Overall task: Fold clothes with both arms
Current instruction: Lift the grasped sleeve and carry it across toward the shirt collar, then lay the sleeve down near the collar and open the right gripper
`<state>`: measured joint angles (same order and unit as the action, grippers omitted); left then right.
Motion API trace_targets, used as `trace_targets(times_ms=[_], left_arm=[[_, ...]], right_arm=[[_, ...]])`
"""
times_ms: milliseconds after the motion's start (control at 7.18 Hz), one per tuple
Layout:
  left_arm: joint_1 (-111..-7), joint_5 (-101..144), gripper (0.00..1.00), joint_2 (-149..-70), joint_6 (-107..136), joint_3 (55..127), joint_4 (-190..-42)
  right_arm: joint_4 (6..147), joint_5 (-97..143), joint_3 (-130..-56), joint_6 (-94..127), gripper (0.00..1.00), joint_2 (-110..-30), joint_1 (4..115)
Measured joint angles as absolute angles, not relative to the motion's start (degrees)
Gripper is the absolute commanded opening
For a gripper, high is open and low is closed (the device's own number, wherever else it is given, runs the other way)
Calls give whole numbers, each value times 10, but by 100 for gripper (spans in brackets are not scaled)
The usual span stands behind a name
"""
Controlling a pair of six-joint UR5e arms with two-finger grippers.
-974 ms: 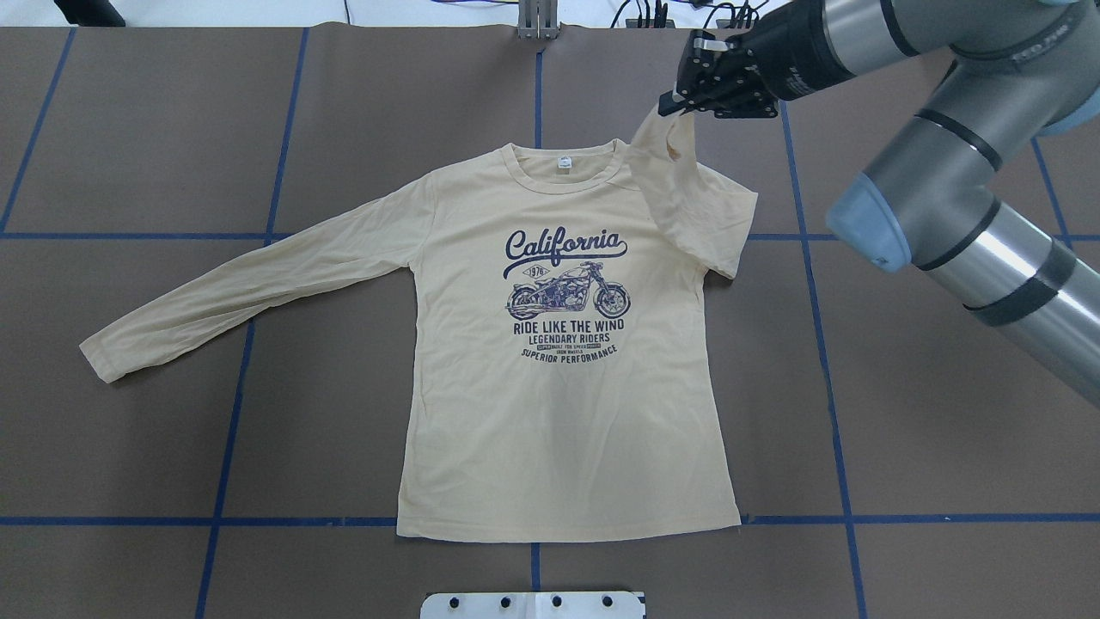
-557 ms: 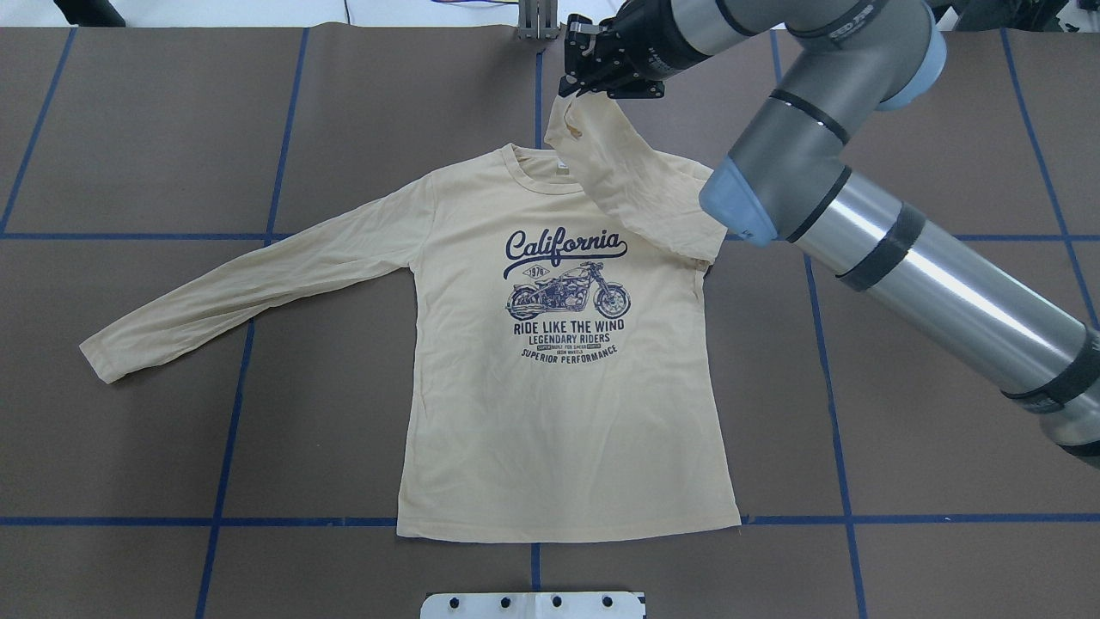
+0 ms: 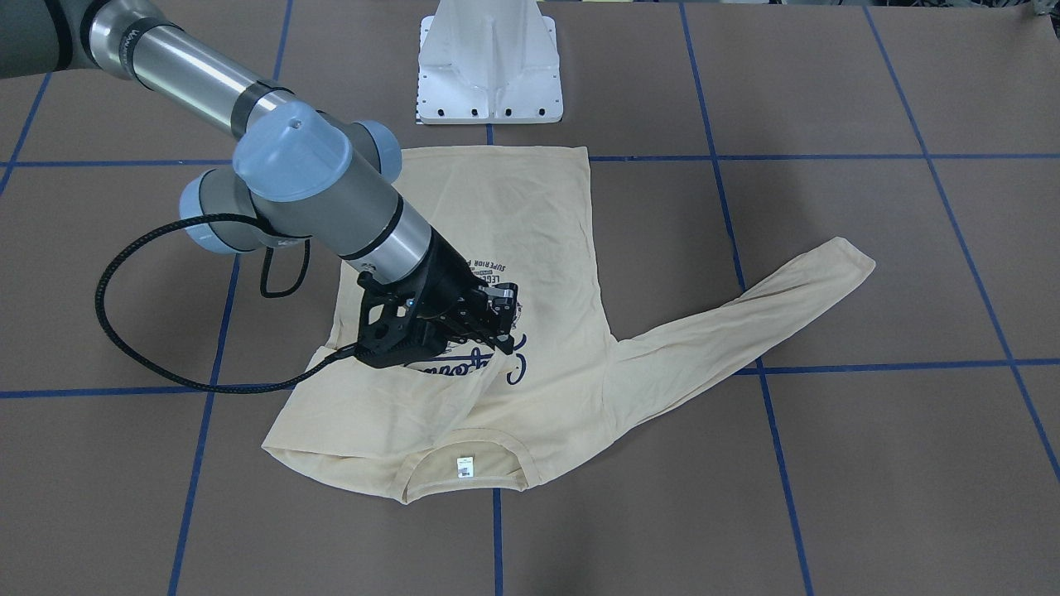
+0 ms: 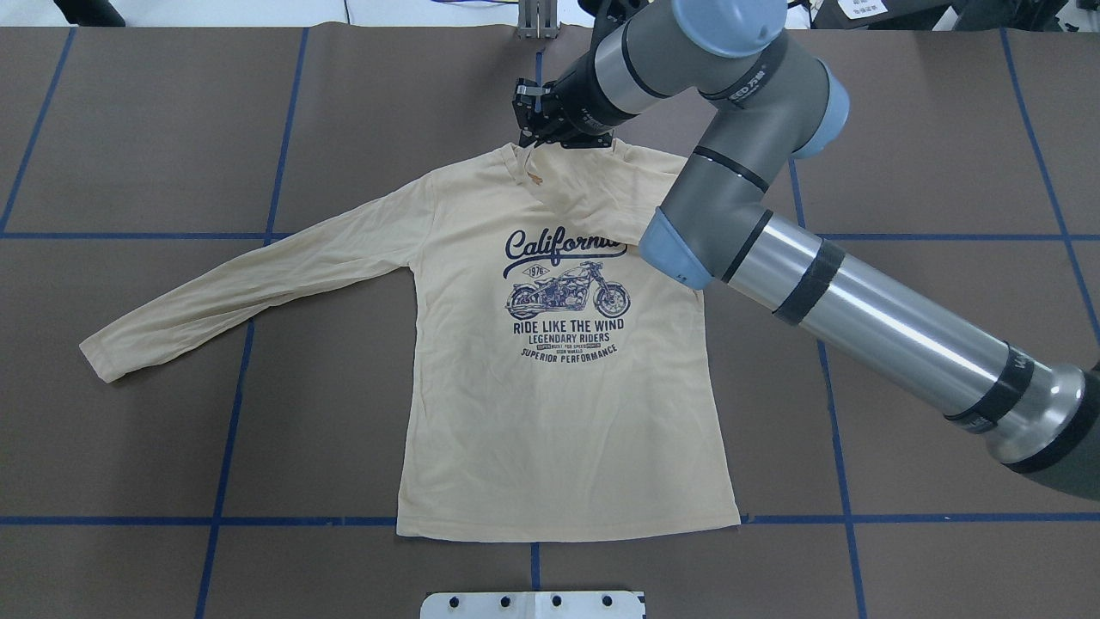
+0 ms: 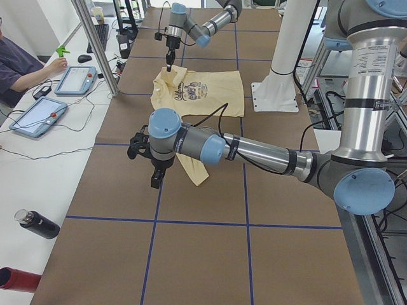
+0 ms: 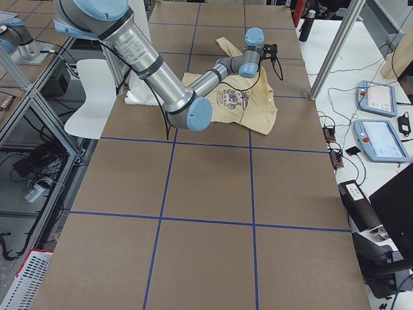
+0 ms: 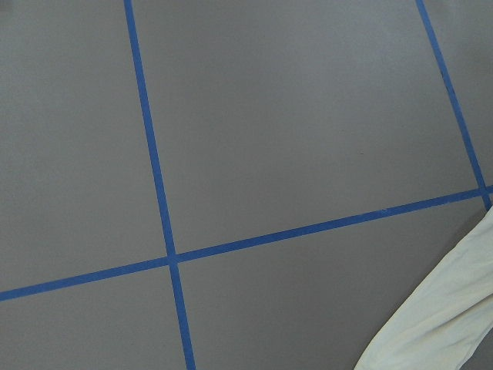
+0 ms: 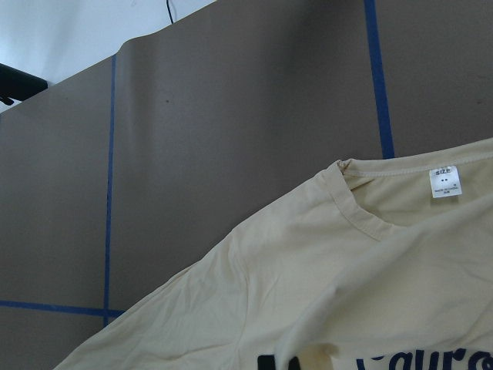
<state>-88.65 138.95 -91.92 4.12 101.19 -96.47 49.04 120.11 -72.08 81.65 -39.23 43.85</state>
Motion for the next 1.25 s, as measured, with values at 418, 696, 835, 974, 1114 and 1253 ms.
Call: trace_targets(times_ms=[418,696,835,974,1114,1253], left_arm=[[-886,1390,99,-928,41,996,-965],[-886,1391,99,-934,41,990,-965],[-886,1391,99,-936,41,989,-965],[-886,1391,99,-936,41,988,-965],[-886,1391,99,-937,41,988,-965],[-886,1392,99,-937,42,988,-965]], right_arm=[[491,1156,-634,816,52,-326,414],[491,1105,-592,816,100,-291,395],[491,1075,-582,816,100,-282,386],[491,1058,-574,816,100,-276,381],[492,1051,-571,816,100,-273,379],[493,1049,-570,817,100,-273,378]])
